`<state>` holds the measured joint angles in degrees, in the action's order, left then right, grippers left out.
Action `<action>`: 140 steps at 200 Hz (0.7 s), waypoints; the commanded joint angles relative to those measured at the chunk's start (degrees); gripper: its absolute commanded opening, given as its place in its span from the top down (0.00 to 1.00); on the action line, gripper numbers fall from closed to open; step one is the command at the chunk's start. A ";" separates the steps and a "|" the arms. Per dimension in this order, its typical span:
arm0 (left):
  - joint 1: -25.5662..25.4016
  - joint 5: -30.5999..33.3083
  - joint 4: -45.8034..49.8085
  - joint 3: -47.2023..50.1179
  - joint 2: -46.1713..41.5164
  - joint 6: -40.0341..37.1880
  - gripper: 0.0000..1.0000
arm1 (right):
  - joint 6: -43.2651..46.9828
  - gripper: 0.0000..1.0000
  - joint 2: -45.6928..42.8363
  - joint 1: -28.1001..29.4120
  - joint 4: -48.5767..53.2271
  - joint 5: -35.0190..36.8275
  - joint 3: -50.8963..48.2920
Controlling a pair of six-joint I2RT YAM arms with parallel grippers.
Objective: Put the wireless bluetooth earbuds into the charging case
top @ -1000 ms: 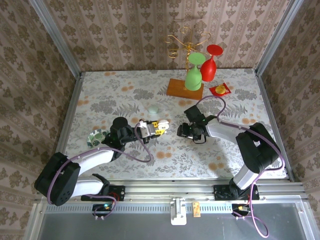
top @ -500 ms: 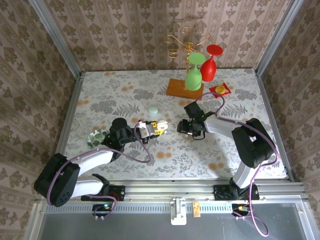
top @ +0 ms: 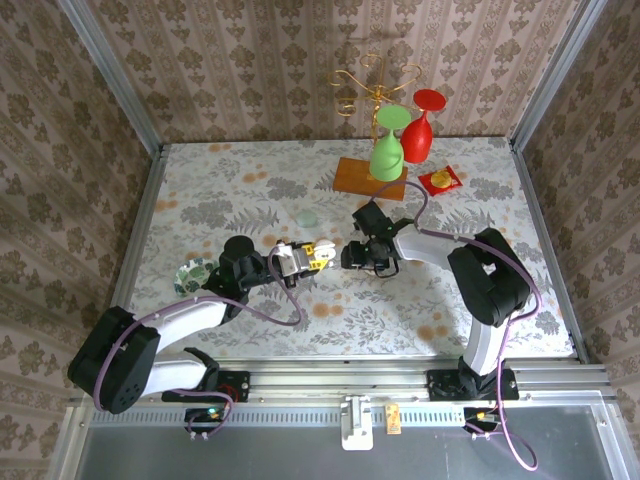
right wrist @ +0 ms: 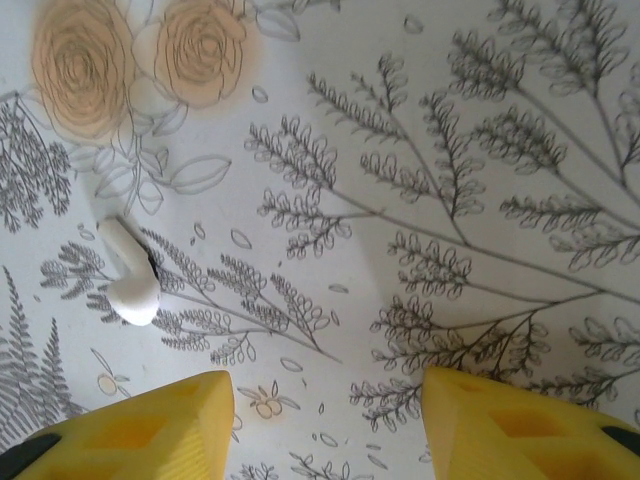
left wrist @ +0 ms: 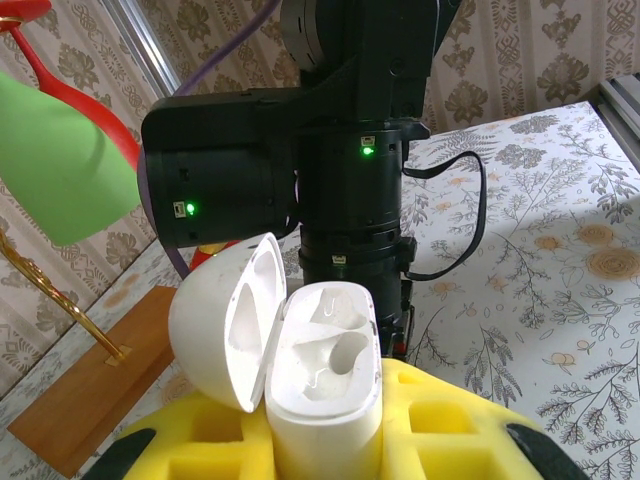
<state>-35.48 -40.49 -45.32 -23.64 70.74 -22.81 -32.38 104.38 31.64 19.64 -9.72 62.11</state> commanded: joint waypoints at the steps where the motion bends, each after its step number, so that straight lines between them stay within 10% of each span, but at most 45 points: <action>1: 0.33 -0.52 0.52 0.26 -0.91 -1.46 0.98 | 2.53 0.47 -1.33 1.00 4.74 -1.87 0.15; 140: 0.32 -1.36 -0.65 -0.02 -0.95 -1.05 0.98 | 5.92 0.43 -4.26 7.07 16.19 -0.46 -0.53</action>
<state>-35.48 -40.71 -45.82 -23.64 70.85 -22.81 -26.87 101.30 38.72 30.79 -10.72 61.12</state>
